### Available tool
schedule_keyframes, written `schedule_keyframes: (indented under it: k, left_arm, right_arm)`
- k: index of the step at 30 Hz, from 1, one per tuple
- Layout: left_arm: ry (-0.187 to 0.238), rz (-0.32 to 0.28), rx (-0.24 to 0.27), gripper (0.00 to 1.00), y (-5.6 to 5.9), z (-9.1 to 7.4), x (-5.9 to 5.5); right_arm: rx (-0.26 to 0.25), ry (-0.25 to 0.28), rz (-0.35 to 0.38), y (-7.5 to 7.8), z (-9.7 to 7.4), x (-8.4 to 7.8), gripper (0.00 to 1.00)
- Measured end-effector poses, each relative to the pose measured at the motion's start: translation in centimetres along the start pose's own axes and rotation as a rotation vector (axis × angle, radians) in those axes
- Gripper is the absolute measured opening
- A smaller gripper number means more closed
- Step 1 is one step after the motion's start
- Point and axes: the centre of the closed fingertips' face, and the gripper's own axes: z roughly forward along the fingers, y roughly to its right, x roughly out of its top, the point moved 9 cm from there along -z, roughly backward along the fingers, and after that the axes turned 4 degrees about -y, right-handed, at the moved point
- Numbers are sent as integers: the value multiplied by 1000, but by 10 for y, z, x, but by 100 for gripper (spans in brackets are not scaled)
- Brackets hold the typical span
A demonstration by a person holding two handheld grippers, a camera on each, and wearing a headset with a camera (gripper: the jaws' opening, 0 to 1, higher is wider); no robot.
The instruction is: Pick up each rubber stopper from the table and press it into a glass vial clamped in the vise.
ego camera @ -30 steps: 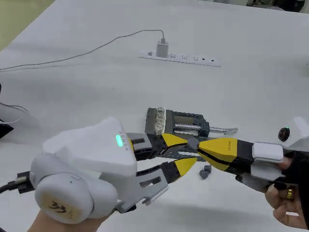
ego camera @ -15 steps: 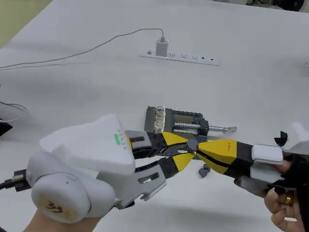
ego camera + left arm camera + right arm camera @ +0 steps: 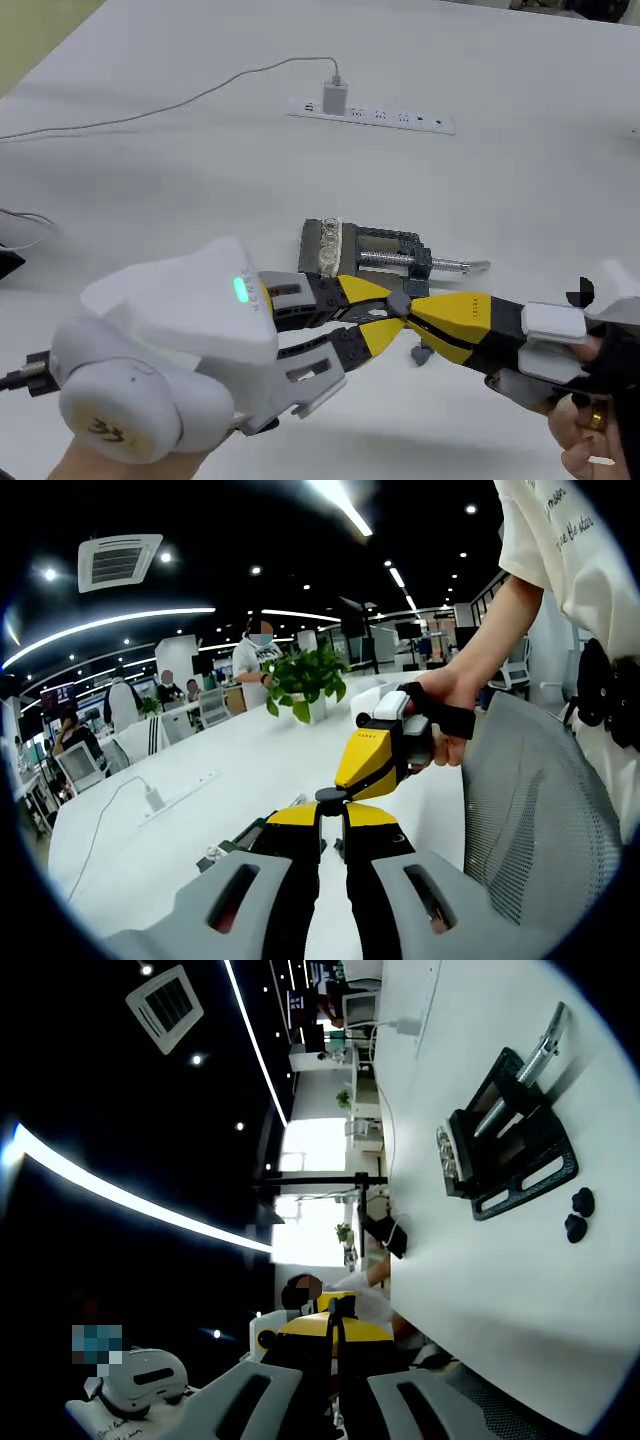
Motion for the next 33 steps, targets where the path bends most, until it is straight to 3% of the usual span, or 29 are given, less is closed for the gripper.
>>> schedule_keyframes:
  k: [8,14,21,27,33]
  left_arm:
    - [-9,2,-8,4,1,0,-1]
    - [-31,-17,-5,4,-1,0,-5]
    - [-63,-33,-13,4,-1,1,-12]
    - [-77,-42,-20,4,0,2,-15]
    - [-95,-61,-32,4,1,3,-19]
  right_arm:
    - [-6,5,-14,2,-2,-1,0]
    - [-36,1,-130,-3,-3,-2,2]
    - [-185,2,-486,-7,-7,7,44]
    - [-294,-34,-624,-5,-11,11,78]
    - [-381,-76,-749,-4,-14,15,95]
